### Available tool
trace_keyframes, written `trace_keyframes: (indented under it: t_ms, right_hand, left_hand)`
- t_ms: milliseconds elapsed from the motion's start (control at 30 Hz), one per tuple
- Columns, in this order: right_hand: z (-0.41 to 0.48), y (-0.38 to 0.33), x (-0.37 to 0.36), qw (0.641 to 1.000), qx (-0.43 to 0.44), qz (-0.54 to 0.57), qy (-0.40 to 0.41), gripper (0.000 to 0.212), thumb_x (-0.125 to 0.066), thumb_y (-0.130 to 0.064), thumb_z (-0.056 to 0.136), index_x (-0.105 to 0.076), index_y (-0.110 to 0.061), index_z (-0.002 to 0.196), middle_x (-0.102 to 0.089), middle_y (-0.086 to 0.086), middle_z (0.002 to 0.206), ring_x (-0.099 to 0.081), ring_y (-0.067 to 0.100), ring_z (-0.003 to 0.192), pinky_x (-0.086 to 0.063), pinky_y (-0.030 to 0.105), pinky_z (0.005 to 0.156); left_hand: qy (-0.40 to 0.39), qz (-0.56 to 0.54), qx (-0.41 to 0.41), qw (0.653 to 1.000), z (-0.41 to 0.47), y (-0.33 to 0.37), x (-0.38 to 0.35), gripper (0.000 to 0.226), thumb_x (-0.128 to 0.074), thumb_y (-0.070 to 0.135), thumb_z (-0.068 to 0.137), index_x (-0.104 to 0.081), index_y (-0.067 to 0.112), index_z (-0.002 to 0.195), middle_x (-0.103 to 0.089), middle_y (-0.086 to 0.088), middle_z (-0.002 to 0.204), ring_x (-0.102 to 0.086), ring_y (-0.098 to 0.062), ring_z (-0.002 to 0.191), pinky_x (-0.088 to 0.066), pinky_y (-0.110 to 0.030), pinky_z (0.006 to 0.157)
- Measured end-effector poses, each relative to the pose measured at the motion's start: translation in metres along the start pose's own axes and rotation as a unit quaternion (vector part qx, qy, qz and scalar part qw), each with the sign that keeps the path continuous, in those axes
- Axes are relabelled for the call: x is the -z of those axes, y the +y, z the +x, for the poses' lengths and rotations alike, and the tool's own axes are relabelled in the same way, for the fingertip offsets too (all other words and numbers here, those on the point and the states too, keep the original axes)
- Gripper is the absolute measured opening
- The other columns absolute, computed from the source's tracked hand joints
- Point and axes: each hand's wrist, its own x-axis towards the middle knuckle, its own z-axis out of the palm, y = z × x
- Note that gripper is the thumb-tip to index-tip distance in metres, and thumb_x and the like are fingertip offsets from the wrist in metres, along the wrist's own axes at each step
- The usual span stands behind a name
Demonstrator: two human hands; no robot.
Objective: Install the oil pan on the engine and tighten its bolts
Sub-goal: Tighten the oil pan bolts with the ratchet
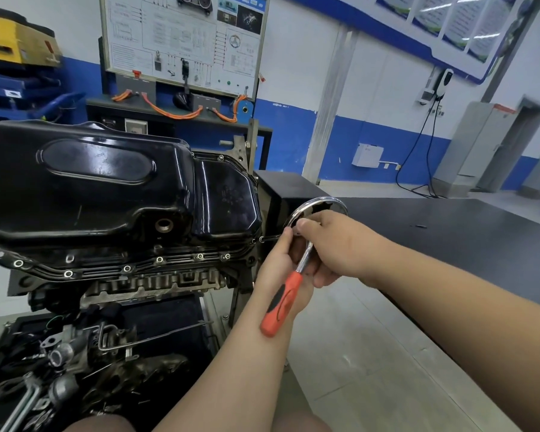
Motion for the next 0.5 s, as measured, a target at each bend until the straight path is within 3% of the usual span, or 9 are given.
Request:
trace_keyframes:
  t_ms: [67,100,200,233,300,333,400,467,500]
  right_hand:
    - [0.001,-0.003,0.007,0.988,0.059,-0.146,-0.002,0.035,-0.036,-0.037,0.099,-0.048,-0.012,0.119,-0.070,0.014,0.087,-0.066,0.027,0.065,-0.056,0.038,0.064]
    - [0.003,-0.002,0.012,0.957,0.104,-0.270,0.005,0.037,-0.038,-0.036,0.099,-0.039,-0.016,0.129,-0.069,0.011,0.098,-0.065,0.025,0.074,-0.053,0.036,0.065]
    - [0.010,0.000,0.019,0.779,0.260,-0.567,0.060,0.050,-0.049,-0.020,0.091,-0.028,-0.023,0.136,-0.059,0.006,0.109,-0.060,0.026,0.087,-0.040,0.030,0.054]
    - [0.010,-0.001,0.021,0.737,0.309,-0.597,0.062,0.052,-0.051,-0.017,0.087,-0.030,-0.023,0.134,-0.056,0.006,0.107,-0.059,0.027,0.087,-0.036,0.030,0.055]
    - [0.013,0.000,0.023,0.702,0.349,-0.619,0.047,0.056,-0.054,-0.014,0.085,-0.031,-0.023,0.135,-0.051,0.008,0.105,-0.056,0.027,0.089,-0.035,0.032,0.060]
    - [0.015,-0.001,0.025,0.726,0.350,-0.591,0.030,0.060,-0.055,-0.013,0.085,-0.028,-0.025,0.137,-0.050,0.007,0.107,-0.055,0.025,0.089,-0.036,0.031,0.060]
    - [0.012,-0.006,0.019,0.851,0.269,-0.451,0.018,0.059,-0.052,-0.016,0.090,-0.026,-0.030,0.140,-0.053,0.003,0.111,-0.056,0.020,0.087,-0.041,0.026,0.058]
    - [0.008,-0.009,0.008,0.987,0.100,-0.126,-0.002,0.034,-0.046,-0.021,0.095,-0.043,-0.024,0.129,-0.061,0.005,0.100,-0.059,0.018,0.077,-0.044,0.026,0.057]
    - [0.007,-0.010,0.001,0.997,0.013,0.079,-0.011,0.019,-0.045,-0.019,0.096,-0.053,-0.017,0.113,-0.059,0.007,0.086,-0.056,0.018,0.064,-0.043,0.024,0.052]
  left_hand:
    - [0.014,0.008,-0.003,1.000,0.000,0.002,0.000,0.033,-0.047,0.034,0.099,-0.072,0.013,0.094,-0.072,-0.006,0.100,-0.065,-0.023,0.097,-0.048,-0.038,0.082]
    - [0.020,0.012,-0.004,1.000,0.001,0.004,-0.001,0.030,-0.050,0.034,0.098,-0.071,0.016,0.089,-0.073,-0.002,0.092,-0.066,-0.020,0.097,-0.049,-0.037,0.086]
    - [0.034,0.021,0.002,0.999,0.002,0.006,0.001,0.023,-0.053,0.035,0.096,-0.070,0.020,0.093,-0.074,0.003,0.098,-0.062,-0.017,0.112,-0.040,-0.040,0.107]
    - [0.032,0.029,0.003,0.999,0.000,0.007,0.000,0.023,-0.053,0.036,0.095,-0.070,0.020,0.097,-0.074,0.003,0.103,-0.062,-0.016,0.112,-0.039,-0.040,0.108]
    - [0.031,0.040,0.002,0.999,-0.003,0.008,-0.004,0.024,-0.052,0.037,0.096,-0.069,0.021,0.102,-0.072,0.003,0.108,-0.062,-0.016,0.112,-0.039,-0.040,0.108]
    - [0.041,0.035,-0.004,0.999,-0.004,0.009,-0.006,0.025,-0.051,0.037,0.097,-0.068,0.021,0.103,-0.072,0.002,0.109,-0.062,-0.016,0.111,-0.040,-0.040,0.107]
    - [0.075,0.032,-0.007,0.997,-0.009,0.011,-0.010,0.026,-0.048,0.037,0.098,-0.068,0.020,0.100,-0.073,0.001,0.106,-0.064,-0.017,0.107,-0.046,-0.037,0.100]
    - [0.094,0.049,0.013,0.994,-0.016,0.013,-0.021,0.029,-0.046,0.037,0.099,-0.065,0.017,0.091,-0.072,-0.003,0.092,-0.067,-0.017,0.090,-0.051,-0.030,0.081]
    - [0.101,0.060,0.017,0.993,-0.018,0.015,-0.027,0.031,-0.044,0.036,0.100,-0.062,0.016,0.085,-0.068,-0.002,0.075,-0.065,-0.013,0.070,-0.050,-0.024,0.065]
